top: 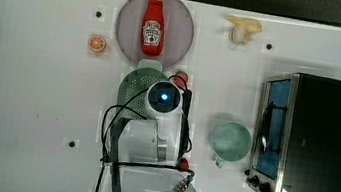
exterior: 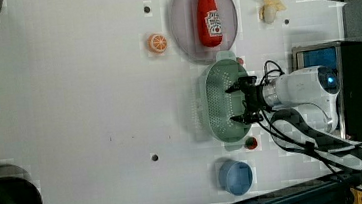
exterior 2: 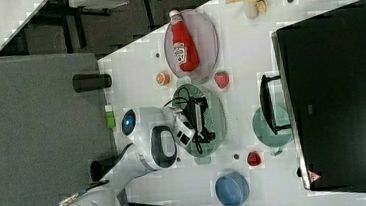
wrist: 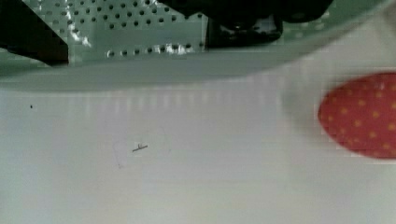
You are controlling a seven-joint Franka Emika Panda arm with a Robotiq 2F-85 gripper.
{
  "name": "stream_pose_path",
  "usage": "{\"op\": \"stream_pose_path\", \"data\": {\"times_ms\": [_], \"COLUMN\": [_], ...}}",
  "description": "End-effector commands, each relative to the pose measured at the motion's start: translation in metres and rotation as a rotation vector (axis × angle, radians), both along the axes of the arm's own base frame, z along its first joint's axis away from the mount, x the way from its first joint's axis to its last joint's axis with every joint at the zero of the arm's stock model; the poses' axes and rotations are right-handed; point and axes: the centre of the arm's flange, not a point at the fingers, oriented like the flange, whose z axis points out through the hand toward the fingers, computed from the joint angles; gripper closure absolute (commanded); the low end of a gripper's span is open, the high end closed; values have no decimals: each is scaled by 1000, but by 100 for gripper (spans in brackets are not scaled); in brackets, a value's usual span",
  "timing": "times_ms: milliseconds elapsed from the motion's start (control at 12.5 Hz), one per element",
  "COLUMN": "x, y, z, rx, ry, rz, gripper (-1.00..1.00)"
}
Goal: Drag strainer left to right.
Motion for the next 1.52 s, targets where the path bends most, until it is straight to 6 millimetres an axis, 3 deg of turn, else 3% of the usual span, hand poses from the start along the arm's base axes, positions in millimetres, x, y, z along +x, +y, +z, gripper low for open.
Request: {"op": "stream_pose_path", "data": {"times_ms": [80, 640, 880, 1040, 1280, 1520], "x": [3, -1, -4, 0, 10, 25], "y": [-42, -102, -114, -111, -92, -65], "z": [7, 7, 7, 13, 50, 125], "rx": [-26, -59, -66, -52, -29, -47], "ry": [-5, -13, -9, -22, -45, -80], "rz": [55, 40, 30, 147, 351, 406], "gripper": [-100, -100, -100, -100, -100, -100]}}
